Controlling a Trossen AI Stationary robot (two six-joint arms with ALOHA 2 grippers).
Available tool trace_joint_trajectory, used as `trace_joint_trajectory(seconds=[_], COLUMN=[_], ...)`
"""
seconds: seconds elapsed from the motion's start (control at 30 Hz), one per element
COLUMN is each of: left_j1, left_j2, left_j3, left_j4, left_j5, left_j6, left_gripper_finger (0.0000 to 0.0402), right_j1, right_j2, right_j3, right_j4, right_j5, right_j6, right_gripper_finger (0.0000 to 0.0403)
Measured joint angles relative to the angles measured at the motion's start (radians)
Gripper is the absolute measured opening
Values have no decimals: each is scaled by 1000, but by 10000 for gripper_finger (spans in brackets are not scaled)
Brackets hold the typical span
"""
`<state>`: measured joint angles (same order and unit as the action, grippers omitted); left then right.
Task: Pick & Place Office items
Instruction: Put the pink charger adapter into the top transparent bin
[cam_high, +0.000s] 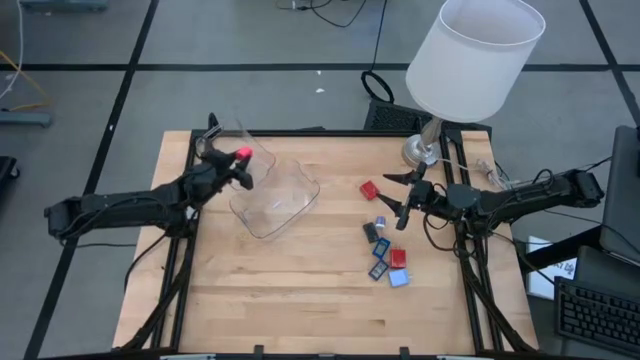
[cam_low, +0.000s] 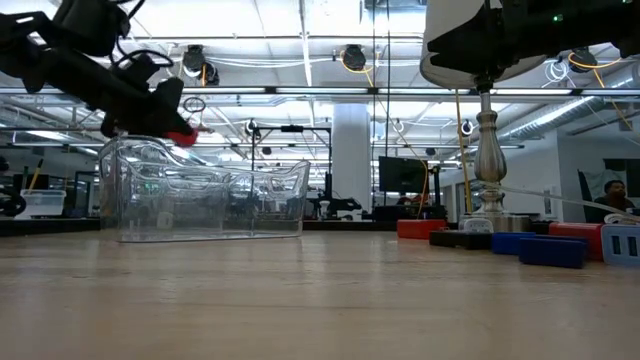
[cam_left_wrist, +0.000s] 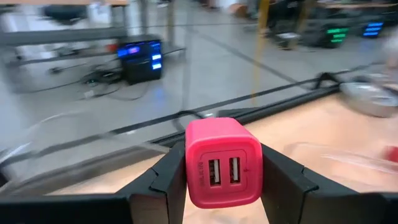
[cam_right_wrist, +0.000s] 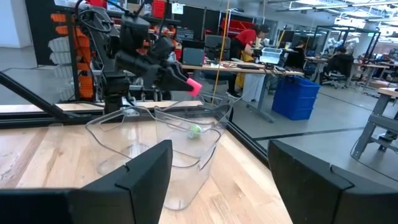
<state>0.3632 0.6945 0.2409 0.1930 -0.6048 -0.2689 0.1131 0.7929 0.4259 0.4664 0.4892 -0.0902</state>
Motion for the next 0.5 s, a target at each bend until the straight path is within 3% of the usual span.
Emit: trace_joint_trajectory(seconds=[0.27,0.5], left_j1=[49,84], left_j2=[0,9], left_j3=[0,0], left_j4=[-162,-257], left_j5=[-196,-201], left_j6=[-177,-286], left_gripper_finger=[168,155], right_j1=[0,0], right_j2=[0,0], right_j3=[0,0], right_j4=[0,0], right_j5=[2,3], right_j6=[0,0], right_gripper_finger=[254,254])
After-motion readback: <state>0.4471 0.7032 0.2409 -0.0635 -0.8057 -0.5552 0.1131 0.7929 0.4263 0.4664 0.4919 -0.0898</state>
